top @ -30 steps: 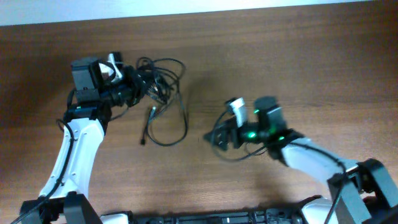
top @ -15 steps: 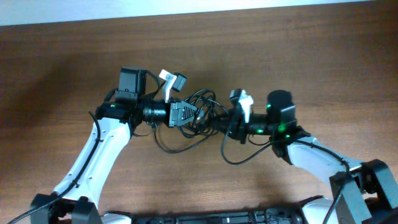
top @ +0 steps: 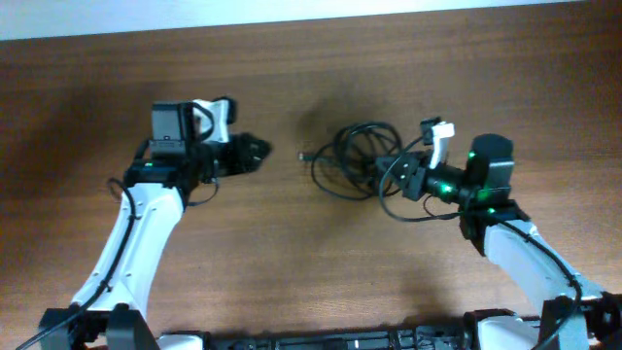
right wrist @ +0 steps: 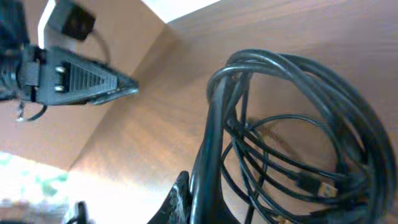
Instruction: Untangle cables
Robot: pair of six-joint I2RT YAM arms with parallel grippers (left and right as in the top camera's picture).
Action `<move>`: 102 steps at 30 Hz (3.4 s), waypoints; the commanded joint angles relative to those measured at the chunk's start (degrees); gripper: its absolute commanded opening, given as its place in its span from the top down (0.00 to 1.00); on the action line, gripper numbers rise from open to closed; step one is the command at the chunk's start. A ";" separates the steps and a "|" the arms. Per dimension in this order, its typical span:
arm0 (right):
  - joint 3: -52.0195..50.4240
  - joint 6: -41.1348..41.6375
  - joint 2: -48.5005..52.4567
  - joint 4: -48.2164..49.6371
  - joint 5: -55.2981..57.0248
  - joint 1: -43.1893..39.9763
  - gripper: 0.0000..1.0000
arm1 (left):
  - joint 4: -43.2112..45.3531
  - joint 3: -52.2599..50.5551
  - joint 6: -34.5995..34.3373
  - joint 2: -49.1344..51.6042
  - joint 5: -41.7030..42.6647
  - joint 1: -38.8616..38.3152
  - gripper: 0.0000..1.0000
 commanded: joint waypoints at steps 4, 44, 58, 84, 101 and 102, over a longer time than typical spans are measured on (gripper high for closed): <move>0.11 -2.32 -0.81 -0.42 -3.32 6.08 0.96 | 0.57 0.76 14.21 -0.66 -4.42 -13.44 0.41; 15.69 -13.03 -0.07 -25.81 24.24 6.21 0.36 | 6.95 0.66 -10.25 4.04 -16.81 1.36 0.11; 36.85 -2.08 14.62 -36.54 17.35 11.89 0.30 | 6.86 0.55 -12.83 4.04 -16.35 -8.15 0.01; 39.06 9.27 24.70 -25.27 9.16 12.15 0.96 | 11.61 0.33 14.88 14.71 -26.45 -18.84 0.41; 74.25 -10.29 16.37 -70.18 23.06 -11.93 0.96 | 5.51 0.33 -1.49 17.57 -54.75 -9.84 0.28; 77.33 -10.29 16.37 -71.30 23.04 -13.92 0.96 | 4.76 0.33 -1.49 17.57 -50.23 -9.33 0.06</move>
